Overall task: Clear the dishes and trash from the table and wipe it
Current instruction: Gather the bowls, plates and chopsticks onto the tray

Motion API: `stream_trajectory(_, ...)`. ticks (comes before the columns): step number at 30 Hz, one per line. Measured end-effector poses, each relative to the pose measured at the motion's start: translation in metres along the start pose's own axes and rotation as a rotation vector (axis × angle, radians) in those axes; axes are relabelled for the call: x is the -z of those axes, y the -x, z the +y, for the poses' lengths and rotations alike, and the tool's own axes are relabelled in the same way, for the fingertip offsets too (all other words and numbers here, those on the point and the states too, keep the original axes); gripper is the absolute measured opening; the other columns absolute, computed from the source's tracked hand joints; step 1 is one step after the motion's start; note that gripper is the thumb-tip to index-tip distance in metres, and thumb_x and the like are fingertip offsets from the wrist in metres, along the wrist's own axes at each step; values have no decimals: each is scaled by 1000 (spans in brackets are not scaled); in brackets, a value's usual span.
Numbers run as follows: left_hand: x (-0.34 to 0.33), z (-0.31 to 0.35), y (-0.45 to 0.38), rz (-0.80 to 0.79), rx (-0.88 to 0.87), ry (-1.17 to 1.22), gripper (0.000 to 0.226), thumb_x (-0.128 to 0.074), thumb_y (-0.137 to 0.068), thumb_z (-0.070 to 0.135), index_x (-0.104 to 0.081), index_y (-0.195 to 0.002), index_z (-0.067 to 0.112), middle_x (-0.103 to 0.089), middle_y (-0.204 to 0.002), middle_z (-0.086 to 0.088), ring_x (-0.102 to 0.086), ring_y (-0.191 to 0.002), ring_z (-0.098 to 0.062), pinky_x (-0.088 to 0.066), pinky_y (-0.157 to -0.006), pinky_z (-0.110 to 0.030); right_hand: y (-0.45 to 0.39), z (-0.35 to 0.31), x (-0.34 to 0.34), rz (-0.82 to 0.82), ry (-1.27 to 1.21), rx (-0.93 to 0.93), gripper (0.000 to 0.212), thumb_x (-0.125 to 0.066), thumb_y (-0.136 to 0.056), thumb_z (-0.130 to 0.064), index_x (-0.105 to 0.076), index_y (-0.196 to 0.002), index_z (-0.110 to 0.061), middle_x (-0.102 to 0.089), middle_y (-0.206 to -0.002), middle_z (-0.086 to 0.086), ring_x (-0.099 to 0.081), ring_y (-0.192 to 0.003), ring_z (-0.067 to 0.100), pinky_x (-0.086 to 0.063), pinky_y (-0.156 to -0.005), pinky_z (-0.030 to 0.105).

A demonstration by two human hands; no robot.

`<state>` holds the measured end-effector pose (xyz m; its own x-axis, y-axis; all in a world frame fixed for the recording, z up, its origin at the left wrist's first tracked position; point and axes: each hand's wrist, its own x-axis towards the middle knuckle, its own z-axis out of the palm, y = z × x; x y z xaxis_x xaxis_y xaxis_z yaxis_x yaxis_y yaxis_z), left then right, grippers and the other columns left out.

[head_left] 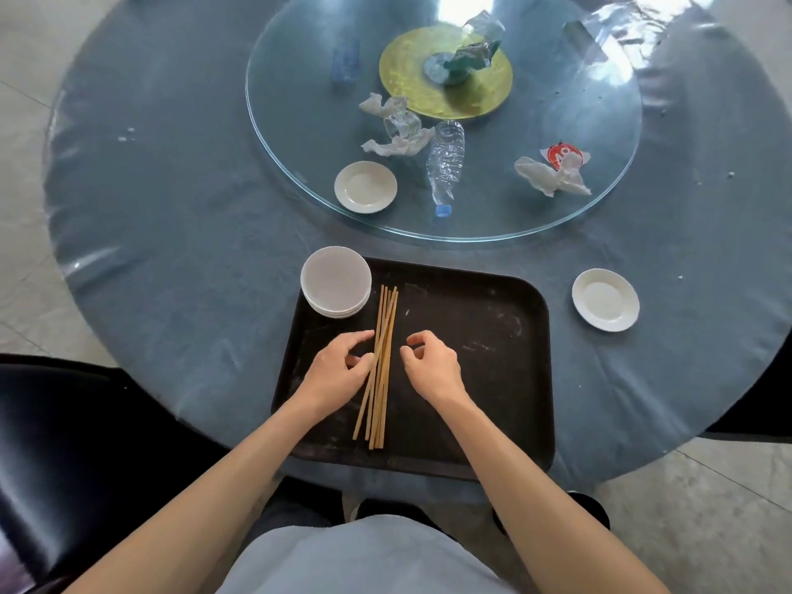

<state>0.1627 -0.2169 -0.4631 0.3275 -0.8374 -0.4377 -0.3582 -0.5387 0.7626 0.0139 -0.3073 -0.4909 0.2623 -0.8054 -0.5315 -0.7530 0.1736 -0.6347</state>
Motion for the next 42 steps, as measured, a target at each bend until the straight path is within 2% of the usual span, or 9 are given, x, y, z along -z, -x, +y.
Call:
stream_trajectory(4, 35, 24, -11, 116, -114, 161, 38, -59, -99, 34, -59, -137, 34, -60, -134, 6, -61, -114, -12, -59, -94, -41, -24, -28, 24, 17, -72, 95, 31, -59, -104, -26, -58, -134, -19, -66, -110, -2, -62, -86, 7, -54, -79, 24)
stream_trajectory(9, 102, 59, -66, 294, -152, 347, 39, -53, -94, 31, -66, -129, 22, -67, -120, 5, -66, -98, -16, -60, -75, -33, -72, -77, 48, 55, -150, 148, 30, -61, -102, -29, -61, -130, -18, -70, -109, 2, -69, -94, 17, -61, -83, 33)
stream_trajectory(12, 134, 63, -128, 340, -59, 307, 30, -52, -99, 25, -67, -125, 21, -66, -106, 7, -63, -96, -16, -60, -83, -42, -108, -105, 53, 81, -205, 112, 28, -60, -100, -28, -64, -125, -18, -72, -108, 4, -71, -98, 20, -61, -91, 42)
stream_trajectory(15, 152, 58, -187, 317, 26, 199, 35, -53, -96, 29, -67, -127, 21, -68, -119, 0, -65, -111, -22, -55, -99, -48, -141, -124, 54, 68, -277, 22, 26, -59, -100, -24, -65, -124, -16, -70, -106, 2, -72, -95, 19, -62, -91, 42)
stream_trajectory(22, 141, 56, -276, 216, 85, 52, 40, -55, -98, 18, -60, -137, 16, -66, -132, -4, -62, -119, -22, -47, -104, -33, -214, -146, 36, 87, -430, -141, 28, -61, -101, -18, -65, -127, -10, -68, -119, 8, -73, -83, 14, -63, -89, 38)
stream_trajectory(26, 131, 47, -304, 228, 115, 106, 44, -59, -97, 17, -56, -141, 16, -66, -124, 2, -62, -109, -14, -48, -96, -28, -238, -154, 23, 104, -495, -193, 32, -62, -101, -16, -60, -132, -9, -65, -117, 8, -72, -96, 18, -64, -84, 33)
stream_trajectory(32, 124, 36, -321, 298, 185, 275, 31, -63, -90, 1, -71, -118, 11, -71, -108, -3, -70, -98, -22, -61, -88, -40, -251, -156, 6, 221, -507, -241, 24, -64, -98, -11, -70, -121, -6, -71, -95, 0, -73, -88, 16, -63, -89, 37)
stream_trajectory(37, 120, 48, -307, 307, 217, 468, 29, -63, -87, -5, -71, -108, 13, -72, -102, -3, -72, -97, -22, -63, -79, -34, -239, -152, 14, 217, -594, -284, 22, -65, -98, -8, -72, -118, -6, -69, -88, -3, -70, -77, 8, -61, -92, 33)
stream_trajectory(42, 112, 80, -267, 247, 175, 577, 26, -66, -88, -7, -70, -108, 9, -70, -100, -4, -69, -92, -16, -61, -67, -22, -202, -139, 49, 203, -686, -242, 11, -67, -94, -6, -74, -101, -11, -75, -92, 2, -76, -89, 16, -63, -89, 33)
